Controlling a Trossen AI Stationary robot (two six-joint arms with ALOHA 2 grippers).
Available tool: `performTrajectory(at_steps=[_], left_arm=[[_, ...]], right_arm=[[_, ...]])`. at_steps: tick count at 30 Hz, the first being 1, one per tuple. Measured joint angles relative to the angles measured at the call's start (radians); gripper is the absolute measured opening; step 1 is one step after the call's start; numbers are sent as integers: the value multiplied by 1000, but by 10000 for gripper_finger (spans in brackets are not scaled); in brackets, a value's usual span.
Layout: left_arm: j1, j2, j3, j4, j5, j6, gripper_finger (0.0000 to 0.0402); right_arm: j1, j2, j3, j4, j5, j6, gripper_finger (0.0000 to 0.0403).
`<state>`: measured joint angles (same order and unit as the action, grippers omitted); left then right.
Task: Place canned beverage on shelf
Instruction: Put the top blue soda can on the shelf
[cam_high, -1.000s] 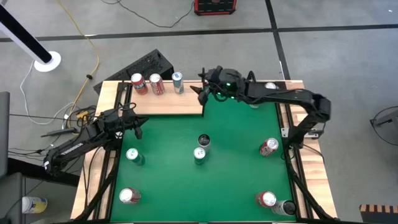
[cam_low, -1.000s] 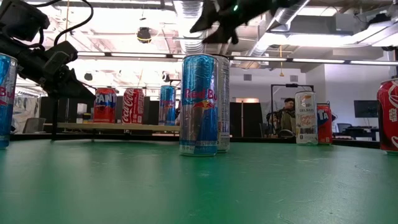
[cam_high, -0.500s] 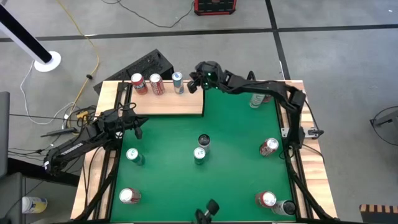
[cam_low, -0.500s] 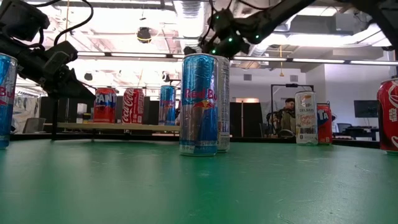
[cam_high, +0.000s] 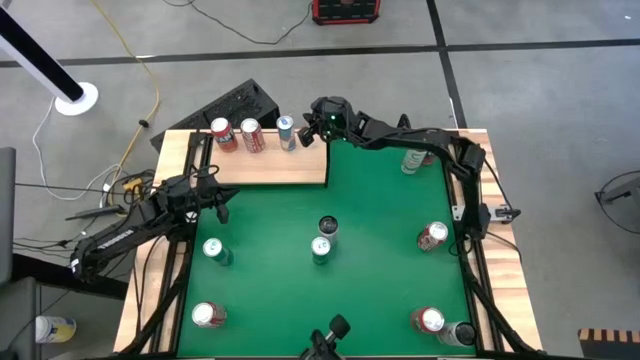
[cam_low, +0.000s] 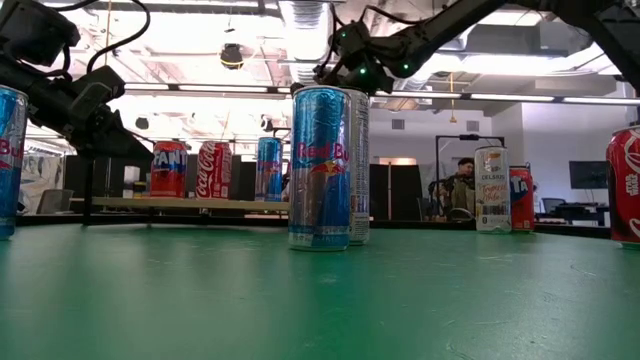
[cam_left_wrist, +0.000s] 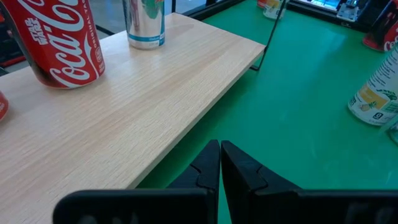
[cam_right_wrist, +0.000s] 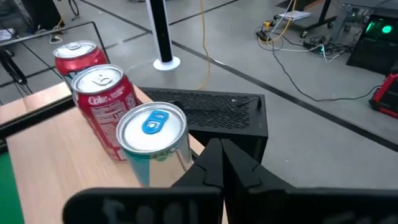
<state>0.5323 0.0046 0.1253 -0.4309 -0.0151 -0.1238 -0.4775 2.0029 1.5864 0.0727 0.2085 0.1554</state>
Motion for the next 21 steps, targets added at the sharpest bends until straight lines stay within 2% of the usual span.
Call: performTrajectory(at_steps=[6, 10, 21], left_arm=[[0, 0, 0, 0, 0, 0, 0], [0, 0, 0, 0, 0, 0, 0], [0, 0, 0, 0, 0, 0, 0]], right_arm=[[-8, 0, 1, -37, 14, 11, 17], [-14, 0, 47, -125, 13, 4, 17], [18, 14, 98, -171, 56, -6, 16]])
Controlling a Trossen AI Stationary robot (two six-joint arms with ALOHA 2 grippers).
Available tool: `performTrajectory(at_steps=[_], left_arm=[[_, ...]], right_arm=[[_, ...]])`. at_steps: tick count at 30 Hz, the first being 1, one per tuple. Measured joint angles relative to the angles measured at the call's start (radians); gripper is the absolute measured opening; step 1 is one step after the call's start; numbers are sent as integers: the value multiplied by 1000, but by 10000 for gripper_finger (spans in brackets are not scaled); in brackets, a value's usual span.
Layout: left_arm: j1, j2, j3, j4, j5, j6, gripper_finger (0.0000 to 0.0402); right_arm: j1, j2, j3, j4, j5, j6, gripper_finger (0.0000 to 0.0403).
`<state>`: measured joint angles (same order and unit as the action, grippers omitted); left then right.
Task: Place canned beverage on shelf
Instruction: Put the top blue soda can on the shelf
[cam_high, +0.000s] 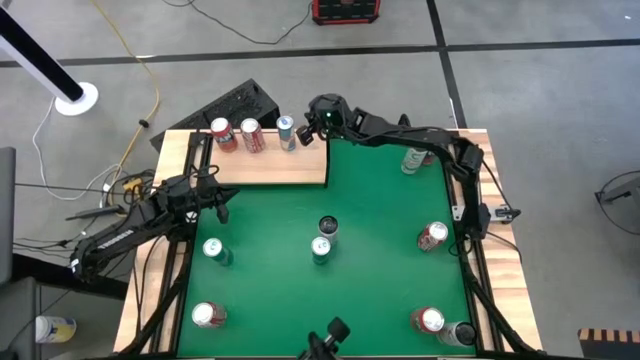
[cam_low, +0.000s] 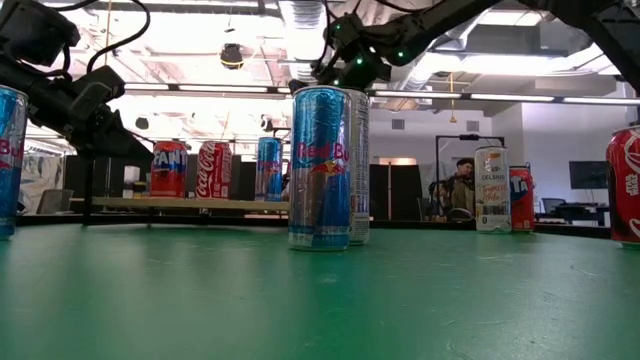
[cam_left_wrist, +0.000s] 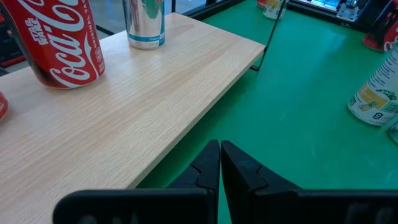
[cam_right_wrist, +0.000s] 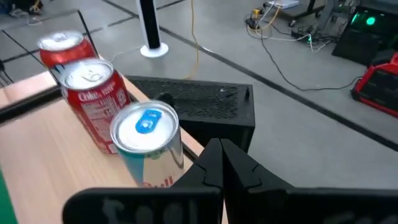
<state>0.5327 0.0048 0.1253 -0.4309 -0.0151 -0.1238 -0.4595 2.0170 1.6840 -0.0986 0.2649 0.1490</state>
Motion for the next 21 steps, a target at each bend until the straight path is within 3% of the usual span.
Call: performTrajectory(at_steps=[16, 21], left_arm=[[0, 0, 0, 0, 0, 0, 0], [0, 0, 0, 0, 0, 0, 0]], right_arm=[[0, 0, 99, -31, -1, 8, 16], [-1, 1, 110, -26, -100, 27, 16]])
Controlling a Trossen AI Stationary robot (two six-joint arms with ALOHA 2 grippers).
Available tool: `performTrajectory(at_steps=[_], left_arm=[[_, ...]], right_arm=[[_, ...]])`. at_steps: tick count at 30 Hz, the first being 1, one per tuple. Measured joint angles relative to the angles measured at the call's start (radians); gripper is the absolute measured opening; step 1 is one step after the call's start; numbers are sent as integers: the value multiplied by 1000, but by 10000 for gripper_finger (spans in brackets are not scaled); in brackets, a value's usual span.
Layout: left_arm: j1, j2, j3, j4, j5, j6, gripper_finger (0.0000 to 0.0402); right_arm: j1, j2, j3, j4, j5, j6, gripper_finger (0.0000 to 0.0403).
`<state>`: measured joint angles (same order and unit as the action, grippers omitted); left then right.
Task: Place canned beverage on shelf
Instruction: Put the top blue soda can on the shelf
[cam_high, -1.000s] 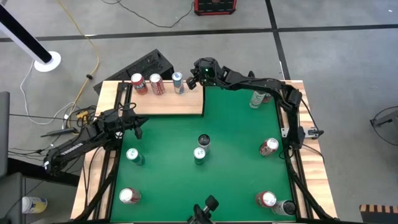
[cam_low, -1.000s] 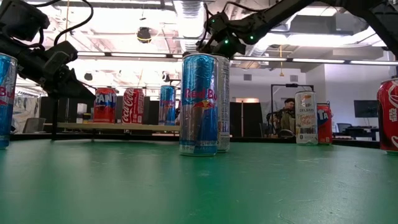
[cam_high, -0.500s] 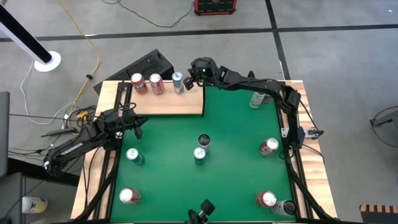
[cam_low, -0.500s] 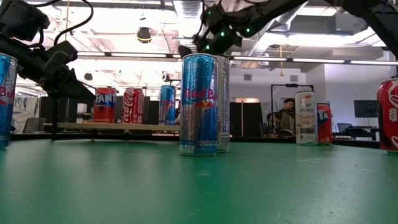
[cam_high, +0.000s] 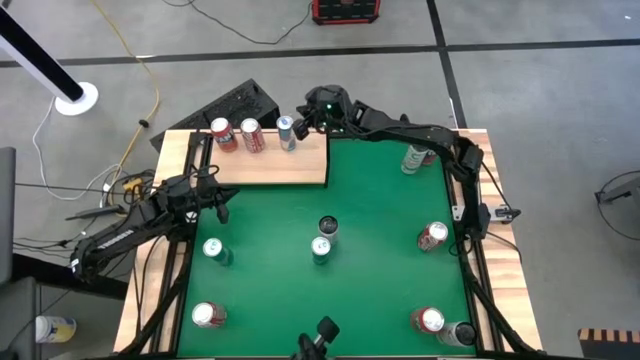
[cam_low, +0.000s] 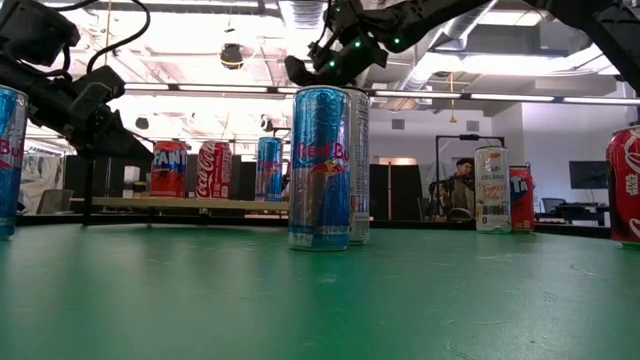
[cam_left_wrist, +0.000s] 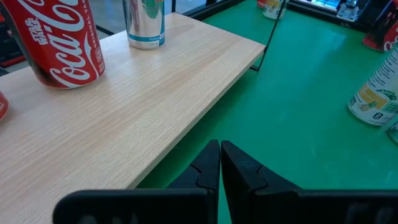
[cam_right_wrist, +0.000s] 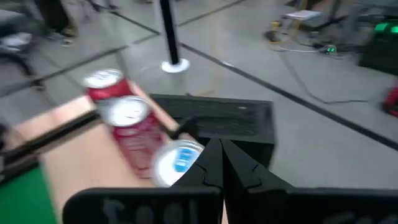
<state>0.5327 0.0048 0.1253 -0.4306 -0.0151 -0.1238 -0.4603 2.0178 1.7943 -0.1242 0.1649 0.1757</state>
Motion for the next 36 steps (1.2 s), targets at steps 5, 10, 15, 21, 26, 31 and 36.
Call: performTrajectory(at_steps=[5, 10, 15, 21, 26, 31, 36], left_arm=[[0, 0, 0, 0, 0, 0, 0], [0, 0, 0, 0, 1, 0, 0], [0, 0, 0, 0, 1, 0, 0], [0, 0, 0, 0, 2, 0, 0], [0, 0, 0, 0, 2, 0, 0], [0, 0, 0, 0, 2, 0, 0], [0, 0, 0, 0, 2, 0, 0]], right_arm=[[1, 43, -3, 25, -80, -11, 16], [-16, 79, 2, 29, -89, -18, 16], [-33, 83, 3, 13, -76, -16, 20], [-11, 98, 4, -2, -10, -23, 18], [-6, 117, 6, 3, 27, -18, 18], [0, 155, 1, 4, 48, -7, 18], [2, 163, 3, 4, 47, -4, 18]])
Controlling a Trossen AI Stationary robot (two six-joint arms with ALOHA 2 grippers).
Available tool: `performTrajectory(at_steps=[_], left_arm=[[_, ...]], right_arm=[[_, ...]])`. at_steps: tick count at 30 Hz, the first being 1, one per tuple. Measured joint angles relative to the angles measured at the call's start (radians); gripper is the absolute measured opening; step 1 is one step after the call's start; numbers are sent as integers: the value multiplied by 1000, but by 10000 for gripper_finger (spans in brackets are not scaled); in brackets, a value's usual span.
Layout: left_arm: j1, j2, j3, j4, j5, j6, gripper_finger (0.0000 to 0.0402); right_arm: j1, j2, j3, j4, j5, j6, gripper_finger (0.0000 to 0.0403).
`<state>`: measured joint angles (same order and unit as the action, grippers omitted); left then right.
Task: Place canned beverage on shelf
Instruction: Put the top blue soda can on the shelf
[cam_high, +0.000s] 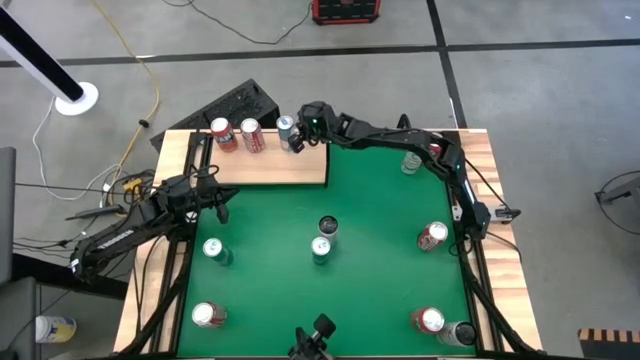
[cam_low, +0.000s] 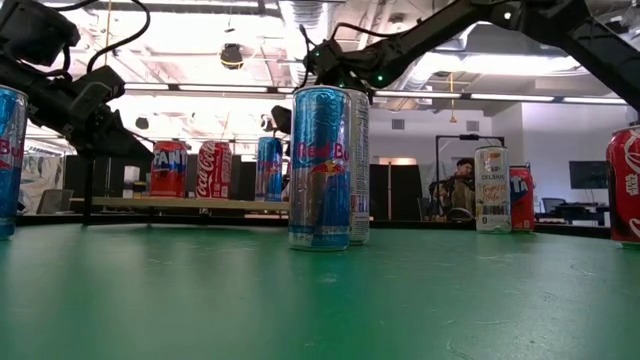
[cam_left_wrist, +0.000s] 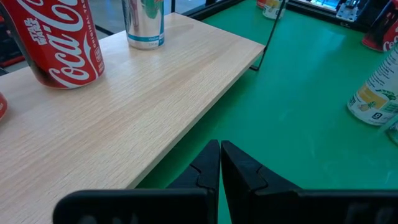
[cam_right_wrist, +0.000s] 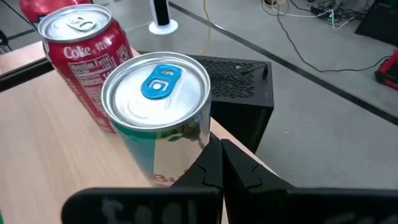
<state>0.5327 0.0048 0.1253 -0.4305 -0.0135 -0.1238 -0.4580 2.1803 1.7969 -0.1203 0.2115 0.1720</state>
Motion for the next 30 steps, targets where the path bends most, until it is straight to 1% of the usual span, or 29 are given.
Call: performTrajectory(at_steps=[7, 11, 20, 28, 30], left_arm=[[0, 0, 0, 0, -1, 0, 0], [0, 0, 0, 0, -1, 0, 0], [0, 0, 0, 0, -1, 0, 0], [0, 0, 0, 0, -1, 0, 0], [0, 0, 0, 0, -2, 0, 0]], right_arm=[[7, 0, 0, 3, -1, -5, 18], [11, 0, 0, 8, -26, -23, 18], [19, 0, 0, 57, -35, -45, 18], [19, -2, 0, 46, -31, -68, 19], [13, -20, 0, 24, -30, -72, 19]])
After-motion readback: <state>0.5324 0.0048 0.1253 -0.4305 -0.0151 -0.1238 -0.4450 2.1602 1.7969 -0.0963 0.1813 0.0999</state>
